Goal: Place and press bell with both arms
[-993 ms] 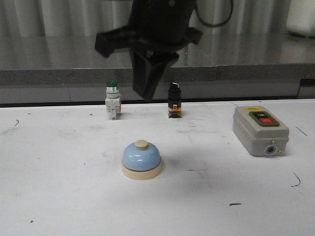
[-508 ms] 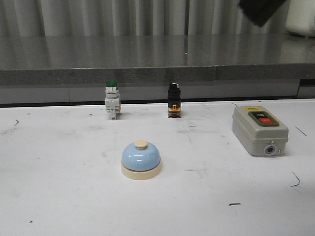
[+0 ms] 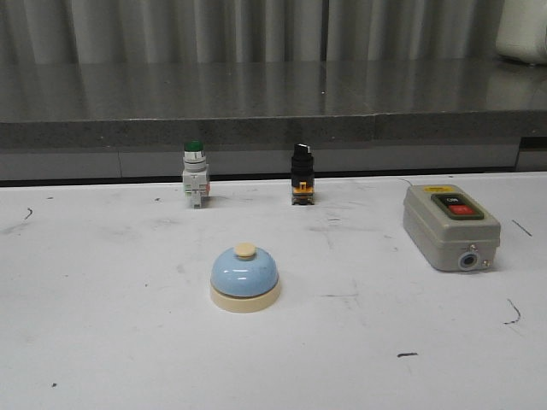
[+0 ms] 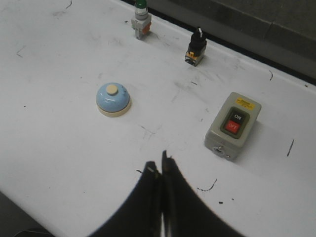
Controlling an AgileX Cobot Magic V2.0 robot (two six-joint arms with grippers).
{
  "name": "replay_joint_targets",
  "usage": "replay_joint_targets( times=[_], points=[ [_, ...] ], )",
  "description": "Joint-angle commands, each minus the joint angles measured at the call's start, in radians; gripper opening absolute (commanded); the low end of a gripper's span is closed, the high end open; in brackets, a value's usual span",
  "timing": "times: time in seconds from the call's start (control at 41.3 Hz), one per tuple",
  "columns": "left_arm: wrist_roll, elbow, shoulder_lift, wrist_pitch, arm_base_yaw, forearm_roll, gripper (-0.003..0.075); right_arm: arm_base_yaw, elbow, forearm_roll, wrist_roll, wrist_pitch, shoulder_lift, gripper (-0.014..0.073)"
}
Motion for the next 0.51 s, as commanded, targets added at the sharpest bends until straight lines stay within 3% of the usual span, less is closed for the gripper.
replay_joint_targets(
  times=[0.0,0.484],
  points=[
    [0.001,-0.024,0.024,-0.084,0.003,-0.006,0.0566,-0.007,-0.001,-0.004,-0.011,-0.06,-0.054,-0.0067],
    [0.001,-0.024,0.024,-0.084,0.003,-0.006,0.0566,-0.007,0.011,-0.004,-0.011,-0.061,-0.096,-0.0067]
  ],
)
